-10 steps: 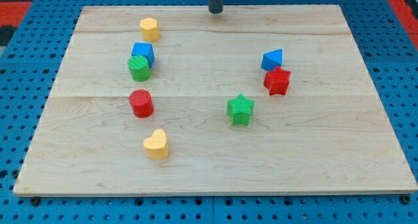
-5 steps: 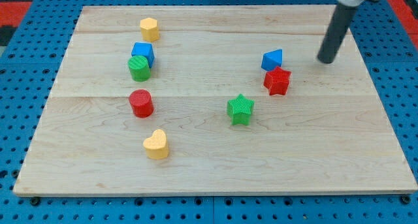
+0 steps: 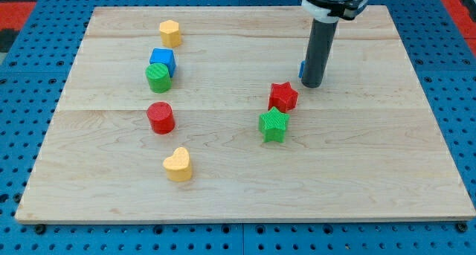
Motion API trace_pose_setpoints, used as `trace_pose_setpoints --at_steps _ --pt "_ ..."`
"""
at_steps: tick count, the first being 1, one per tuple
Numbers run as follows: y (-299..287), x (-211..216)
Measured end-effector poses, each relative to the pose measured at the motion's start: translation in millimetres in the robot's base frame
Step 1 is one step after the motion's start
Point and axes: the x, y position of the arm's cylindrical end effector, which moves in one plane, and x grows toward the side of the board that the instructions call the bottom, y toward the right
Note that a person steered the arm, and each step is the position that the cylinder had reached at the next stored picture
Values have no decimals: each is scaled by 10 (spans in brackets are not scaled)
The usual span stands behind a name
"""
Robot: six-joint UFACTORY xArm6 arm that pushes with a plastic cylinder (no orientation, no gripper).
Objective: Place the green star towards the bottom left of the red star
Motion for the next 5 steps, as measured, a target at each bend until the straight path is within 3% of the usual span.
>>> trace_pose_setpoints --at_steps 1,2,4,5 --pt "132 80" --pt "220 569" --pt "-940 819" --pt "-675 999"
